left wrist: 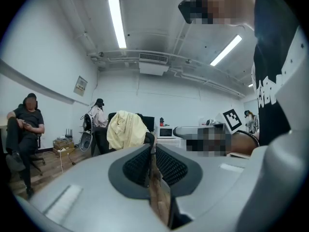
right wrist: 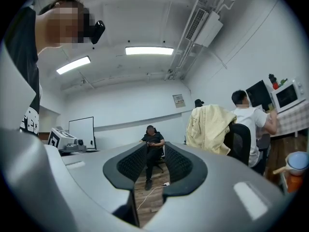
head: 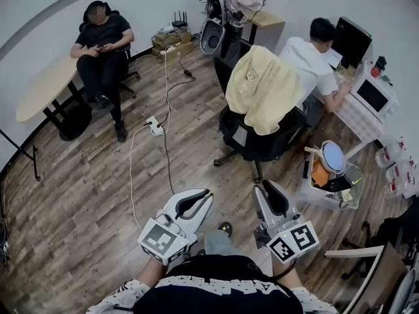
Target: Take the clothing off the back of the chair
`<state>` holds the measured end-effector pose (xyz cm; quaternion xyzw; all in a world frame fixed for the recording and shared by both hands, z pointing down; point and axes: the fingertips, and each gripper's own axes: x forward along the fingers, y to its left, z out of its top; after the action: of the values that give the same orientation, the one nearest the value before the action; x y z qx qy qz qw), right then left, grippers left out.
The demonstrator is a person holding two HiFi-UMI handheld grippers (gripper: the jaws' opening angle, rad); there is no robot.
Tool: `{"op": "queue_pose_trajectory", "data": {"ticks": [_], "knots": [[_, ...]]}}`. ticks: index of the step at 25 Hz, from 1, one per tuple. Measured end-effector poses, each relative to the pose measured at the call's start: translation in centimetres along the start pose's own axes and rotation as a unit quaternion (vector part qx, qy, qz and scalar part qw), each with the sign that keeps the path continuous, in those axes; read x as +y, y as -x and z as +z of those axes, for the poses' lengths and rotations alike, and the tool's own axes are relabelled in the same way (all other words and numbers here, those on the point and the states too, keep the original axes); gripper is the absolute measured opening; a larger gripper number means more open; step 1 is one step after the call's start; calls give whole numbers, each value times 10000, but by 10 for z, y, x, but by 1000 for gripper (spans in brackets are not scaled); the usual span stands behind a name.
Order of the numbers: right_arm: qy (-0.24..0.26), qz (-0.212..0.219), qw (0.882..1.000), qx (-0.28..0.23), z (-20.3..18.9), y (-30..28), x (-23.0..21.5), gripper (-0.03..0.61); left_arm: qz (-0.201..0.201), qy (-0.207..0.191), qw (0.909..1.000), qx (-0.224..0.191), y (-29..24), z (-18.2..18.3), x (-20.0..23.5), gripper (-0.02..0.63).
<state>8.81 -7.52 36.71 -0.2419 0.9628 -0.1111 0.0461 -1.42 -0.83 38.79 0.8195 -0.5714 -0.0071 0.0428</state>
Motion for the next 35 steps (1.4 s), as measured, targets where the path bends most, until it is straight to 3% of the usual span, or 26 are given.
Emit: {"op": "queue_pose_trajectory", "data": {"ticks": [19,35], "knots": [[-87,-248,9996,-60,7,-46,-81,140,-457,-117,9988,95,-106,5,37,17],[-248,-869,9956,-254,13,-51,-147,172,-852,-441,9948,331,-176,12,52,48]]}}
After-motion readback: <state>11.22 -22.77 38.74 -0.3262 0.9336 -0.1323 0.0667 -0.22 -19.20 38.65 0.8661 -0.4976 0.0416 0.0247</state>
